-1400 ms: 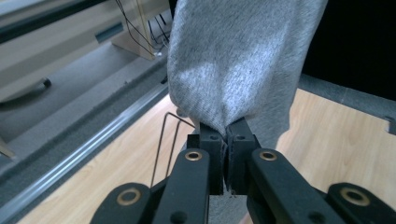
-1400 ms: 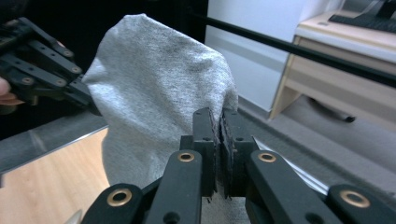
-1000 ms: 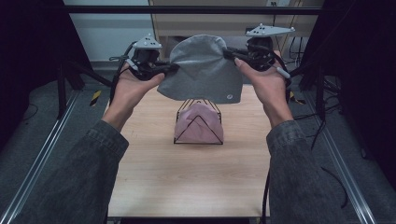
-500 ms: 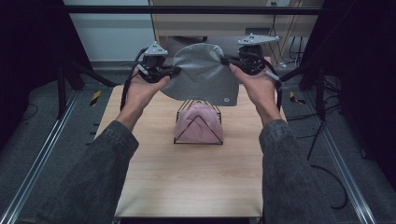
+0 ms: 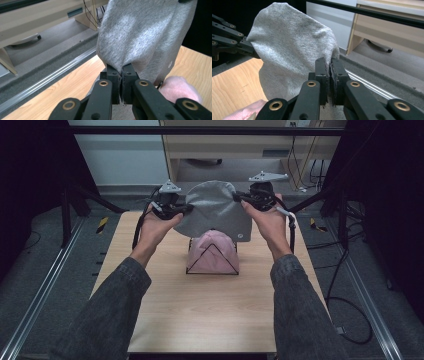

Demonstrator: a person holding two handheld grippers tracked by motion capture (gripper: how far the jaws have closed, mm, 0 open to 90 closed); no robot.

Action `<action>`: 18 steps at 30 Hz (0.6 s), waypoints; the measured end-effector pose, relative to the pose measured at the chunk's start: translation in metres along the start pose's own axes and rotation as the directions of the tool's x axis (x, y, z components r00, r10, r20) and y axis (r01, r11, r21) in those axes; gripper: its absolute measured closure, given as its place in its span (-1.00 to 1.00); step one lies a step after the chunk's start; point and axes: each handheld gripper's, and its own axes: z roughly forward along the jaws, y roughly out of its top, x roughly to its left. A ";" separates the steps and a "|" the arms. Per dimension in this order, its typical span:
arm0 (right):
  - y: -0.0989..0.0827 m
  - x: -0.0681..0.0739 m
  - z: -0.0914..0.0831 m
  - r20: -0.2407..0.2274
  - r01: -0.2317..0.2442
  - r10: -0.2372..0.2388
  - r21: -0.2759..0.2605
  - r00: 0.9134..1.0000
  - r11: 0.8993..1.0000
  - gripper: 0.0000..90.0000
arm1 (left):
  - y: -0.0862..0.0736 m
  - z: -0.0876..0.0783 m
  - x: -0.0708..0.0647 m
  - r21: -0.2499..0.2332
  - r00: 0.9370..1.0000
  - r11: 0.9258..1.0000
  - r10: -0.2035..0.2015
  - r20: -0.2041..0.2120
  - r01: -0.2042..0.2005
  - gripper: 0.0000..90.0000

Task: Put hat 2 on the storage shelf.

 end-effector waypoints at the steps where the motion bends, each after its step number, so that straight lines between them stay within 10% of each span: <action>1: -0.002 0.000 0.001 0.001 -0.001 0.001 0.004 1.000 1.000 0.91 | -0.001 0.000 0.000 0.002 1.000 1.000 0.003 0.002 -0.003 0.95; 18: -0.038 0.002 0.015 -0.012 -0.029 0.030 0.070 0.999 0.997 0.91 | -0.031 0.018 -0.002 0.044 0.999 0.999 -0.030 0.019 0.030 0.95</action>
